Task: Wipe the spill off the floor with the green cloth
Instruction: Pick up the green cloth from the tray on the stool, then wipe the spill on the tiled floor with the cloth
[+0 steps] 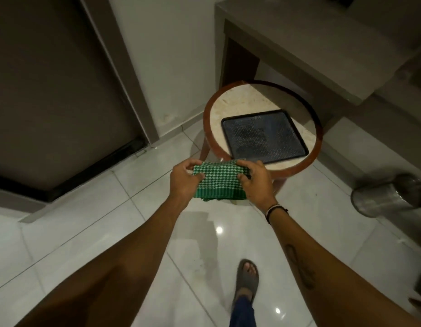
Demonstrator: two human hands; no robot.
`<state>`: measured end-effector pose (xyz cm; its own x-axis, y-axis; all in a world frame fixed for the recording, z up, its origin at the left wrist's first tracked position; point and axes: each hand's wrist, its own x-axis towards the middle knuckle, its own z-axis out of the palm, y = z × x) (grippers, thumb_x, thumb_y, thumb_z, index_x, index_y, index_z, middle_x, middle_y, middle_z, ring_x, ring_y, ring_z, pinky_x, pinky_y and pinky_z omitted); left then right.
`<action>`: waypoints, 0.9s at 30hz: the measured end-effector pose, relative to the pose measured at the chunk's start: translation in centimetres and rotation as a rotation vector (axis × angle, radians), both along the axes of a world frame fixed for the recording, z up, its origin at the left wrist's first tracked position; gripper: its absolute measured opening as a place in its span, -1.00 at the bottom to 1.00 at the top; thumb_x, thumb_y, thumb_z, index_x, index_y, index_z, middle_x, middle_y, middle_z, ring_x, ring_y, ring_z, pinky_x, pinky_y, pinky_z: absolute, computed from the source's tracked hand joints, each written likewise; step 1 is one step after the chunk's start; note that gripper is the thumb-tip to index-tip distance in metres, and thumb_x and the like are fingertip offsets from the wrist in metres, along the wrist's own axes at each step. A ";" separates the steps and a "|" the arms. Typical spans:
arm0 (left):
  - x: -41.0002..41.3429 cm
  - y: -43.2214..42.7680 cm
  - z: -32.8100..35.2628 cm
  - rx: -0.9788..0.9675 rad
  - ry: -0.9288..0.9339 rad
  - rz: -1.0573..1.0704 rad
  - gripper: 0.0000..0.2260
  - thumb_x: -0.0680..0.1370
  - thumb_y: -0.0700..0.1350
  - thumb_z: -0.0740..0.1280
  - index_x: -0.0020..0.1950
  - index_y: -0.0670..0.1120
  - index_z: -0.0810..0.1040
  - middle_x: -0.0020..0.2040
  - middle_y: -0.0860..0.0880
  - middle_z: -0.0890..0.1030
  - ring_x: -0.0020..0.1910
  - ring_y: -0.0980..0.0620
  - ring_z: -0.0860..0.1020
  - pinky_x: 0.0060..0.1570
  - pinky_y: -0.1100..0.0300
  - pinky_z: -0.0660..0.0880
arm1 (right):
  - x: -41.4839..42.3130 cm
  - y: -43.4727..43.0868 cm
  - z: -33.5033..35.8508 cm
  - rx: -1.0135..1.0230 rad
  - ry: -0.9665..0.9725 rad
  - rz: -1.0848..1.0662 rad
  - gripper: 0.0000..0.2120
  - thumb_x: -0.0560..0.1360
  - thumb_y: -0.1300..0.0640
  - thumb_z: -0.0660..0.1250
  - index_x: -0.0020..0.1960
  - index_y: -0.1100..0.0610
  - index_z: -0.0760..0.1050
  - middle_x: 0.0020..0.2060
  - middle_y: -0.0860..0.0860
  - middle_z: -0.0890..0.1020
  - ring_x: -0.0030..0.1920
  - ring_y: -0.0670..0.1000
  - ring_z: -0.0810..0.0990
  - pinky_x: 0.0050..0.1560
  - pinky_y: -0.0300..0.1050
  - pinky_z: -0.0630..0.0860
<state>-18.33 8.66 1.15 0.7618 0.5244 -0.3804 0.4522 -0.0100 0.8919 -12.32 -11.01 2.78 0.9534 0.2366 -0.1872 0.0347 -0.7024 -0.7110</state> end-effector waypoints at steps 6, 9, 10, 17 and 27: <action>-12.8 4.6 1.2 -0.034 0.003 -0.088 -0.64 0.59 -0.43 0.50 0.34 -0.14 0.74 0.23 -0.04 0.70 0.27 -0.25 0.75 0.33 -0.22 0.72 | -14.3 3.7 1.7 -0.031 0.010 -0.063 -0.59 0.65 0.33 0.44 0.47 0.15 0.64 0.35 0.19 0.59 0.38 0.20 0.61 0.52 -0.06 0.48; -18.6 6.0 1.2 -0.050 0.048 -0.100 -0.63 0.60 -0.42 0.49 0.36 -0.12 0.72 0.26 -0.02 0.69 0.29 -0.24 0.74 0.33 -0.23 0.72 | -20.0 5.0 1.4 -0.010 0.057 -0.079 -0.59 0.64 0.33 0.45 0.47 0.15 0.64 0.37 0.17 0.60 0.36 0.17 0.63 0.47 -0.15 0.49; -20.2 6.3 0.9 -0.051 0.063 -0.097 -0.62 0.60 -0.42 0.48 0.37 -0.12 0.72 0.31 -0.05 0.69 0.30 -0.25 0.74 0.33 -0.23 0.71 | -21.6 5.3 1.0 -0.002 0.070 -0.080 -0.59 0.64 0.34 0.45 0.46 0.15 0.65 0.35 0.17 0.61 0.34 0.17 0.64 0.49 -0.06 0.55; -29.1 5.6 -4.6 -0.074 0.163 -0.139 -0.49 0.62 -0.46 0.44 0.53 -0.11 0.64 0.48 -0.15 0.63 0.28 -0.24 0.74 0.32 -0.20 0.73 | -30.2 4.5 -4.9 0.019 0.148 -0.118 -0.58 0.60 0.40 0.48 0.40 0.11 0.70 0.25 0.09 0.67 0.13 0.10 0.70 0.33 0.03 0.69; -40.7 0.3 -19.3 0.087 0.322 -0.333 -0.43 0.61 -0.46 0.42 0.59 -0.10 0.59 0.49 -0.10 0.59 0.42 -0.08 0.61 0.28 0.24 0.64 | -40.6 -1.5 -20.8 0.289 0.677 -0.542 -0.44 0.50 0.52 0.50 0.45 0.21 0.62 0.22 0.16 0.73 0.14 0.08 0.74 0.24 0.11 0.74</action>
